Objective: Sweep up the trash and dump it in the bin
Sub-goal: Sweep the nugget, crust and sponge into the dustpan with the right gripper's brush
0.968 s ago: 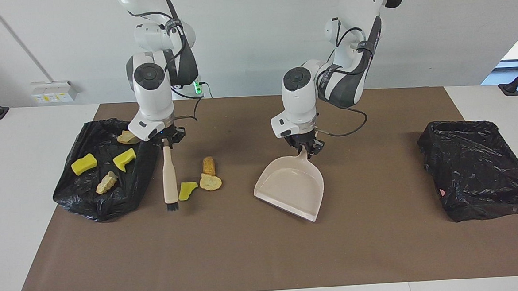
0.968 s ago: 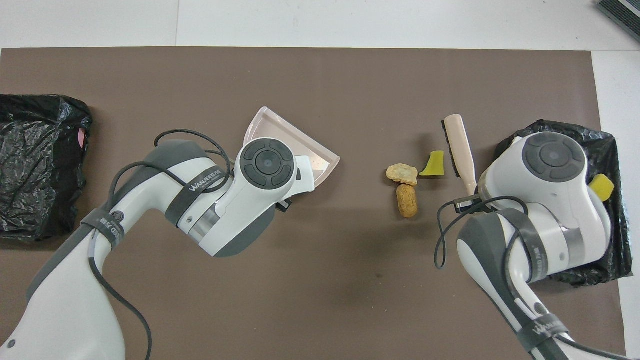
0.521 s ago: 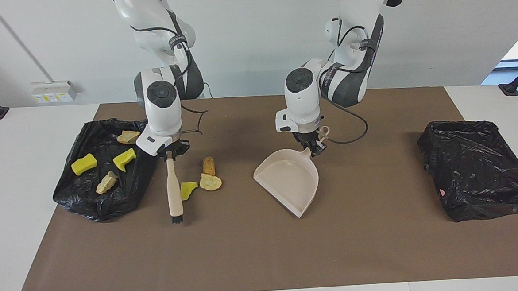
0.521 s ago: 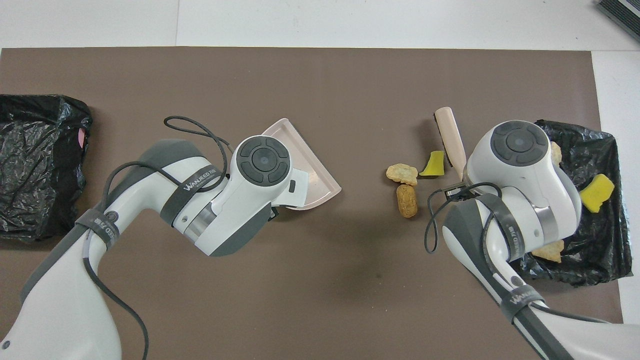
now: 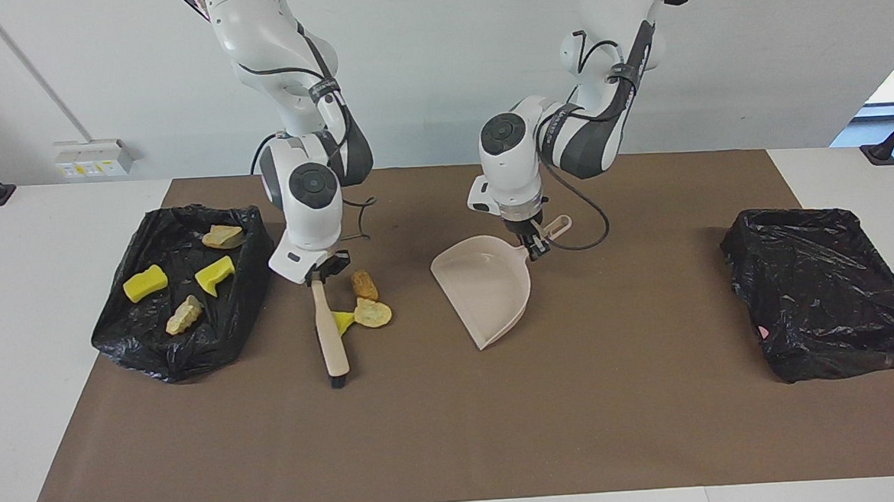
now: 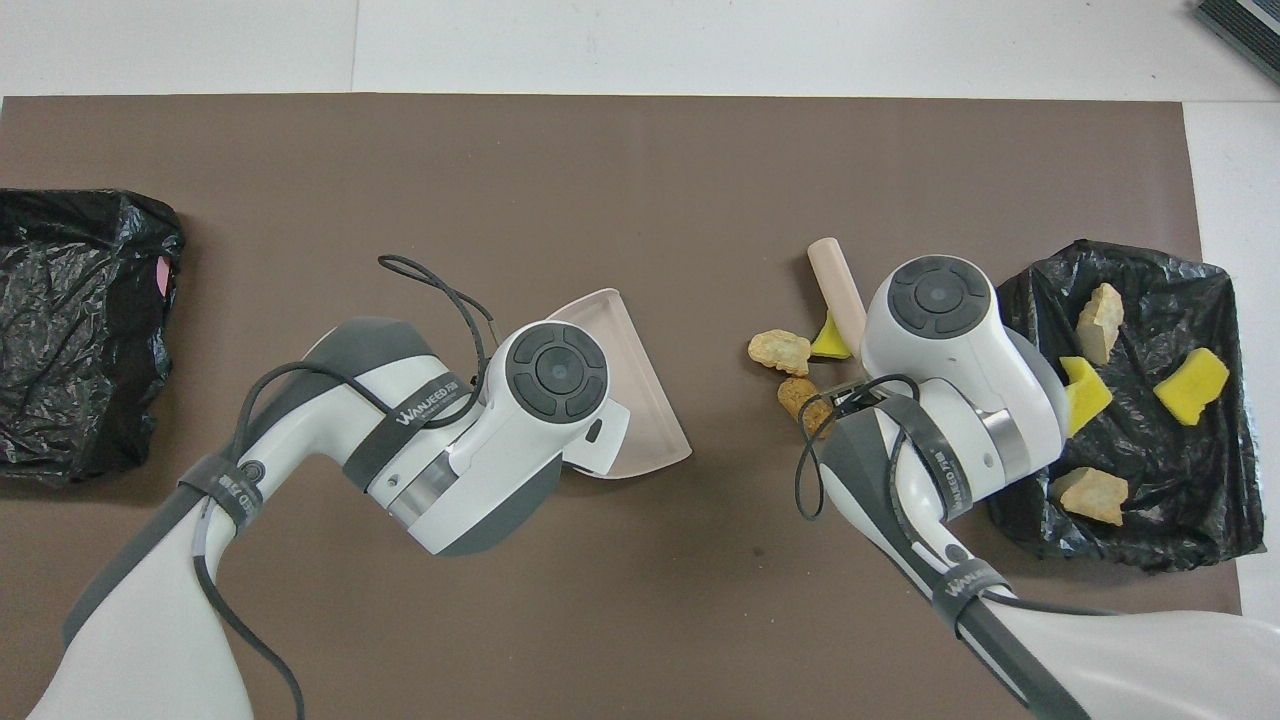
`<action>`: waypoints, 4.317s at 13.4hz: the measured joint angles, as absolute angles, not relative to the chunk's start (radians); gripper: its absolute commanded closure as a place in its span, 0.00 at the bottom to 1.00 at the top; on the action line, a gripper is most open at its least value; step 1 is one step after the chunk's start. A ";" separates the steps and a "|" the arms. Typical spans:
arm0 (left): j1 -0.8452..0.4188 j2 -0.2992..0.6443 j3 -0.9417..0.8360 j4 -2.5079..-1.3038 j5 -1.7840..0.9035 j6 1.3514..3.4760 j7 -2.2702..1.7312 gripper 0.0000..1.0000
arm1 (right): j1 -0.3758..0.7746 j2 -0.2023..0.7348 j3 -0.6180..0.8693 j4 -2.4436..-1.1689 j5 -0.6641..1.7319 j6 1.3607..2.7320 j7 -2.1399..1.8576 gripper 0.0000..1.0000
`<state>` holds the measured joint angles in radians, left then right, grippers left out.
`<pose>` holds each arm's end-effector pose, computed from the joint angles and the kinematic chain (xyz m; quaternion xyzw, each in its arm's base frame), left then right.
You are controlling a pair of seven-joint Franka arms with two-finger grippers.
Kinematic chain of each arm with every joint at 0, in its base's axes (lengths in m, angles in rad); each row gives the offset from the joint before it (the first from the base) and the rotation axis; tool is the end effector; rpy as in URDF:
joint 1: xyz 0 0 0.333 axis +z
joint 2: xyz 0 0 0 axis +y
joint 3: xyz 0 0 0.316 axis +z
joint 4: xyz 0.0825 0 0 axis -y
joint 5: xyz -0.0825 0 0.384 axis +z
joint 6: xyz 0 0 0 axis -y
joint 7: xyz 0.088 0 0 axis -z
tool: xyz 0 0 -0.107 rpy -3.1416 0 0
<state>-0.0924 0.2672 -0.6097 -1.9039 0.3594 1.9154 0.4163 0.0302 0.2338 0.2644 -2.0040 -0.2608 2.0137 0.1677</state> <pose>0.4730 -0.3471 0.3681 -0.7972 0.5896 0.0841 0.0985 0.5503 0.1472 0.3298 0.9826 0.1305 -0.0839 0.1025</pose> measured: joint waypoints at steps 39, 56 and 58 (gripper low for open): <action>-0.070 0.211 -0.647 -2.029 0.357 1.956 0.436 1.00 | 0.015 -0.018 0.381 -2.258 0.105 1.984 0.169 1.00; -0.060 0.211 -0.647 -2.033 0.355 1.958 0.441 1.00 | 0.175 -0.018 0.364 -2.016 0.366 1.840 0.337 1.00; -0.056 0.210 -0.646 -2.033 0.355 1.963 0.461 1.00 | 0.145 -0.036 0.361 -1.995 0.318 1.792 0.338 1.00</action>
<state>-0.0563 0.2103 -0.6464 -2.0328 0.3551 1.9627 0.4615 0.1453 -0.0359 0.3614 -1.9948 0.3177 1.7923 0.3377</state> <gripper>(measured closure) 0.670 0.740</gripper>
